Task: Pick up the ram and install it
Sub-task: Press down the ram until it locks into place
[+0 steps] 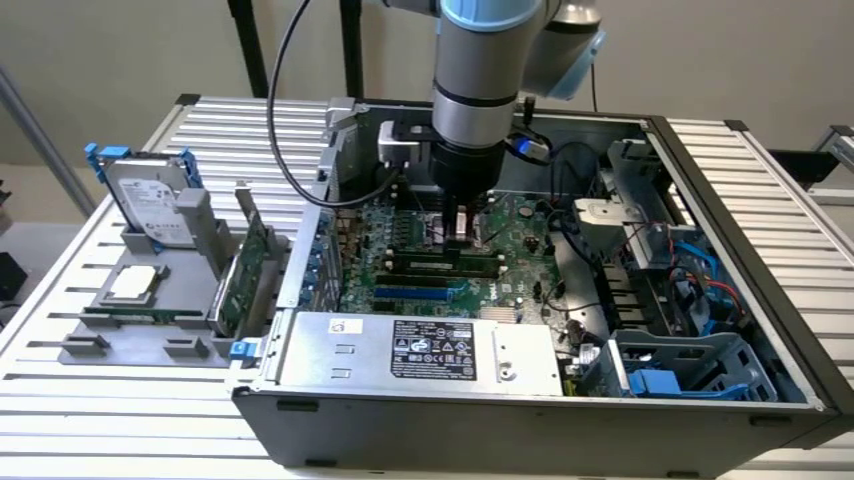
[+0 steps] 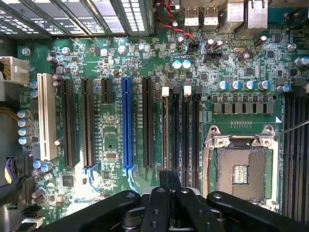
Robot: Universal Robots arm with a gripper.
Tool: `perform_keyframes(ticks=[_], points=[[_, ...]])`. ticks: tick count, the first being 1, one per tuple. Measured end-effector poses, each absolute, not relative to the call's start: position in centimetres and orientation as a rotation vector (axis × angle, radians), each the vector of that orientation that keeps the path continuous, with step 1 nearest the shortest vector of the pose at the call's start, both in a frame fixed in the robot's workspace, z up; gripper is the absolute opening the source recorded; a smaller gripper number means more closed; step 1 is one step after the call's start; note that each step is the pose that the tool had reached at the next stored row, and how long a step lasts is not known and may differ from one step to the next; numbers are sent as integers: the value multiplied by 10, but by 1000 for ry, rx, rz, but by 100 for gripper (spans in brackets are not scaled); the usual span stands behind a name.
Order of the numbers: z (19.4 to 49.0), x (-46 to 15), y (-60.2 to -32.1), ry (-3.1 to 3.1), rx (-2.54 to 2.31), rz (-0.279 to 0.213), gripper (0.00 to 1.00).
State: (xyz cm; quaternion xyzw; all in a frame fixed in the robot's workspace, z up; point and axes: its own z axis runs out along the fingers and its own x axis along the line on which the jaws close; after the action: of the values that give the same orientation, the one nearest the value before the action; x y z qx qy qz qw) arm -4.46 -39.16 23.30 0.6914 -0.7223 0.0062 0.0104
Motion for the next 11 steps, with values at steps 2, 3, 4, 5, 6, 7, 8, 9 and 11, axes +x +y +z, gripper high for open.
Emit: perform_keyframes(ticks=[2,3,4,5,6,7,8,9,11], points=[[231,-45,-392,-2255,2158,20,0],[230,-45,-392,-2254,2158,21,0],[229,-45,-392,-2254,2158,22,0],[227,-46,-392,-2254,2158,22,0],[225,-46,-392,-2254,2158,22,0],[224,-46,-392,-2255,2158,22,0],[223,-46,-392,-2255,2158,22,0],[223,-46,-392,-2255,2159,22,0],[226,-46,-392,-2256,2160,20,0]])
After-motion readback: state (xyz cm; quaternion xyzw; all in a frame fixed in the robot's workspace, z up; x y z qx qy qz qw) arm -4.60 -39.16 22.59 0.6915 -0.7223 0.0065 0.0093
